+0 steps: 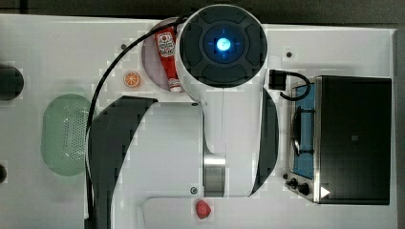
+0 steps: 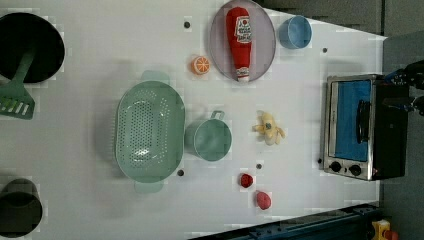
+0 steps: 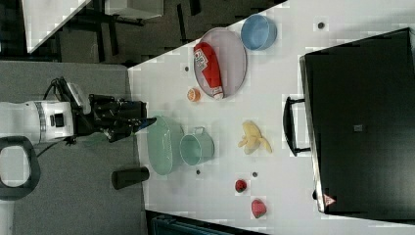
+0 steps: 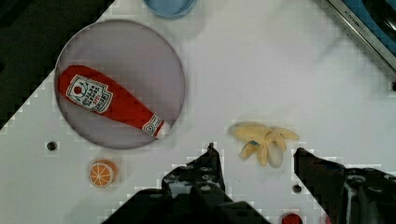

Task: Pick Banana and place it in mug.

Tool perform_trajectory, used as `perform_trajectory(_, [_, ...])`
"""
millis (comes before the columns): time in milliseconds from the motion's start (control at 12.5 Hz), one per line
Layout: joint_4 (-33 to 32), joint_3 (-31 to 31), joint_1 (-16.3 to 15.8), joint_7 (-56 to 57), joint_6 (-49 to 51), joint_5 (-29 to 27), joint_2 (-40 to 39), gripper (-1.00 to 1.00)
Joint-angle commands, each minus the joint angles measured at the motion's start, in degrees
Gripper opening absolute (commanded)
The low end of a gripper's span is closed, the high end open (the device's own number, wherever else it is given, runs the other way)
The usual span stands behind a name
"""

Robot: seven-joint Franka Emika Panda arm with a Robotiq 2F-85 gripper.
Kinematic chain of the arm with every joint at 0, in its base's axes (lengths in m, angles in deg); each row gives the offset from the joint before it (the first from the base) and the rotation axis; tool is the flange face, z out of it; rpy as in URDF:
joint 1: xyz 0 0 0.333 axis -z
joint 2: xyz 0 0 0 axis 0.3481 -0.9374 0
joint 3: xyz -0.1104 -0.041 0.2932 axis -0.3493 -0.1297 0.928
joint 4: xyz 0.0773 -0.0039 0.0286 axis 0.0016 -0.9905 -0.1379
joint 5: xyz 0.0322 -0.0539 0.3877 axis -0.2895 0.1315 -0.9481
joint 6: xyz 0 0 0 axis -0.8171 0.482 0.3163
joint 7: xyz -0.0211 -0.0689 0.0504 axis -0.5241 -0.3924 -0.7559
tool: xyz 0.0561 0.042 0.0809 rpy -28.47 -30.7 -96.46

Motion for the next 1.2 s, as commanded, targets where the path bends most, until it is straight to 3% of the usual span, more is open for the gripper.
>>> perform_trajectory(80, [-15.1, -3.5, -0.8, -0.1, 9.8, 0.3, 22.1, 0.60])
perform_trajectory(240, [-15.6, -3.5, -0.8, -0.1, 9.8, 0.3, 21.9, 1.00])
perform_trajectory(560, [-21.0, -3.5, -0.8, 0.4, 2.3, 0.3, 19.0, 1.00])
perform_trajectory(1200, [-35.1, -3.5, -0.8, 18.6, -29.8, 0.3, 2.6, 1.00])
